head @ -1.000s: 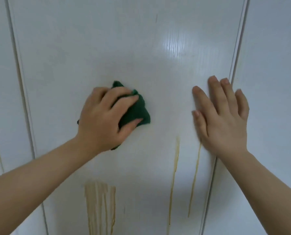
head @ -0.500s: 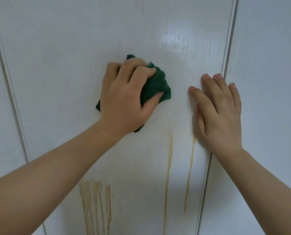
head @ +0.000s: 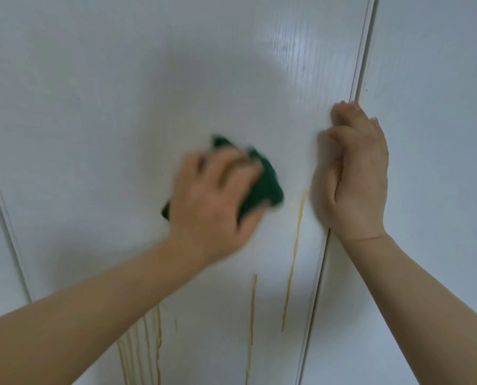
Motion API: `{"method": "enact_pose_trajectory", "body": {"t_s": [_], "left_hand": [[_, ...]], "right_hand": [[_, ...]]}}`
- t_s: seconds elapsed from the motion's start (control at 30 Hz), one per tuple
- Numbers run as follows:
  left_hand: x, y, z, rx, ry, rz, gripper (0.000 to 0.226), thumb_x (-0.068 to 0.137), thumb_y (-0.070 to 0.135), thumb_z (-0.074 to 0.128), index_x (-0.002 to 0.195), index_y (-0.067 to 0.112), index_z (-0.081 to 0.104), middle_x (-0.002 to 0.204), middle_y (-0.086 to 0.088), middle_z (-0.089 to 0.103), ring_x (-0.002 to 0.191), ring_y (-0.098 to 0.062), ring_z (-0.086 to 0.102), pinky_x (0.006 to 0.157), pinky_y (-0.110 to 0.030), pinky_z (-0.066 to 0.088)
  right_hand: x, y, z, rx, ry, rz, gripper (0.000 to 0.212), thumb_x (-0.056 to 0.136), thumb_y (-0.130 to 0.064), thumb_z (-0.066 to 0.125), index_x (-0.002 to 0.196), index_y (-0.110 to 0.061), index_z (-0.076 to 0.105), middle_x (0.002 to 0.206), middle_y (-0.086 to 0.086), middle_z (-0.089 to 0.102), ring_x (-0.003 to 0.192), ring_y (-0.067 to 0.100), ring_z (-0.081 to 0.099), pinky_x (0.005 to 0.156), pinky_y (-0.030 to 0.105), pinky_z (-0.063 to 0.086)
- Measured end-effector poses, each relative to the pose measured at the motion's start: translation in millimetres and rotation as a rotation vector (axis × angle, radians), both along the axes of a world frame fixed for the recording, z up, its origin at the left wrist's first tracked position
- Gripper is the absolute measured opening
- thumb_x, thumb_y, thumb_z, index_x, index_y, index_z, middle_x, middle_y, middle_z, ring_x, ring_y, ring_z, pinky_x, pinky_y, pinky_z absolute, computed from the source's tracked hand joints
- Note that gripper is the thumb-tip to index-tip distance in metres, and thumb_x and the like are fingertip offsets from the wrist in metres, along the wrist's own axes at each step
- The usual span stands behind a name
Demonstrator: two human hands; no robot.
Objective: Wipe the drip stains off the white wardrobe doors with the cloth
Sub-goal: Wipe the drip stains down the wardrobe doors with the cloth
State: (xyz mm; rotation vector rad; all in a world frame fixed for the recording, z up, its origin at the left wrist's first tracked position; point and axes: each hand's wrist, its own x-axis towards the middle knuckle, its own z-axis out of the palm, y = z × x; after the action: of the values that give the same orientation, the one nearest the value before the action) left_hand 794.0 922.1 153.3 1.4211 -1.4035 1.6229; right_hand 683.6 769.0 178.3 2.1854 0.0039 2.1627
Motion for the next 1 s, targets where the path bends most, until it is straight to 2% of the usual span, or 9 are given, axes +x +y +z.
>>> {"method": "enact_pose_trajectory", "body": {"t_s": [0.13,0.2,0.37,0.43,0.5,0.57,0.7,0.8,1.0], "left_hand": [[-4.4,0.3,-38.3,0.459,-0.407,-0.009,0.029,0.084,0.034,0.052,0.108,0.017,0.051,0.115,-0.003,0.046,0.090,-0.029,0.048,0.077,-0.038,0.036],[1.5,0.2,-8.3,0.337,-0.359,-0.001,0.031,0.086,0.037,0.052,0.108,0.016,0.050,0.117,-0.005,0.046,0.090,-0.031,0.051,0.077,-0.039,0.040],[-10.0,-21.1,47.4,-0.094,0.003,0.055,0.039,0.082,0.042,0.059,0.107,0.015,0.046,0.109,-0.014,0.061,0.087,-0.038,0.056,0.076,-0.038,0.036],[-23.7,-29.1,13.6,0.055,-0.055,-0.005,0.038,0.080,0.040,0.057,0.107,0.015,0.050,0.111,-0.010,0.058,0.088,-0.035,0.052,0.075,-0.038,0.037],[-32.1,-27.9,-33.6,0.349,-0.276,-0.041,0.030,0.079,0.034,0.056,0.103,0.016,0.060,0.110,-0.005,0.060,0.086,-0.030,0.052,0.073,-0.039,0.038],[-32.6,-19.2,-55.8,0.518,-0.400,-0.005,0.026,0.078,0.030,0.056,0.100,0.018,0.061,0.107,-0.002,0.062,0.085,-0.028,0.057,0.076,-0.038,0.037],[-11.1,-15.3,-5.0,0.123,-0.202,0.041,0.034,0.083,0.041,0.055,0.108,0.019,0.050,0.115,-0.002,0.046,0.091,-0.033,0.057,0.078,-0.040,0.036],[-9.1,-22.2,15.3,-0.098,0.019,0.031,0.037,0.083,0.046,0.059,0.107,0.020,0.047,0.113,0.002,0.045,0.090,-0.034,0.052,0.073,-0.039,0.037],[-26.9,-23.0,-75.2,0.416,-0.392,-0.034,0.026,0.082,0.030,0.055,0.103,0.016,0.054,0.105,-0.002,0.065,0.086,-0.028,0.052,0.073,-0.037,0.034]], "right_hand": [[-8.6,8.4,2.0,0.108,-0.058,0.264,0.031,0.073,0.000,0.026,0.096,-0.016,0.039,0.125,0.003,0.044,0.121,0.022,0.039,0.107,0.030,0.030],[-11.5,10.8,1.3,0.163,-0.074,0.288,0.032,0.071,-0.001,0.025,0.096,-0.018,0.037,0.123,0.005,0.042,0.120,0.021,0.039,0.105,0.023,0.031],[-14.2,11.2,0.5,0.201,-0.070,0.295,0.035,0.073,-0.001,0.025,0.100,-0.019,0.039,0.122,0.005,0.045,0.118,0.021,0.043,0.102,0.032,0.036],[-16.5,9.9,-1.1,0.178,-0.042,0.279,0.037,0.076,0.000,0.026,0.105,-0.019,0.040,0.122,0.004,0.046,0.121,0.018,0.042,0.105,0.025,0.033],[-20.7,4.9,-3.3,0.129,0.033,0.243,0.039,0.077,0.001,0.026,0.109,-0.016,0.041,0.124,0.004,0.046,0.126,0.017,0.037,0.109,0.016,0.026],[-26.8,-2.8,-7.6,0.074,0.117,0.163,0.038,0.081,0.001,0.026,0.112,-0.013,0.041,0.129,0.007,0.045,0.128,0.021,0.034,0.111,0.016,0.020],[-30.7,-11.9,-13.3,0.012,0.196,0.020,0.038,0.083,0.004,0.029,0.111,0.003,0.053,0.132,0.024,0.049,0.128,0.028,0.033,0.114,0.020,0.013],[-27.1,-8.6,-13.7,0.080,0.214,0.021,0.041,0.078,0.007,0.028,0.107,0.007,0.058,0.135,0.023,0.048,0.130,0.027,0.031,0.114,0.016,0.009],[-24.3,2.5,-21.0,0.121,0.183,-0.035,0.041,0.072,0.008,0.028,0.099,0.004,0.058,0.138,0.022,0.046,0.132,0.033,0.030,0.113,0.016,0.004]]}}
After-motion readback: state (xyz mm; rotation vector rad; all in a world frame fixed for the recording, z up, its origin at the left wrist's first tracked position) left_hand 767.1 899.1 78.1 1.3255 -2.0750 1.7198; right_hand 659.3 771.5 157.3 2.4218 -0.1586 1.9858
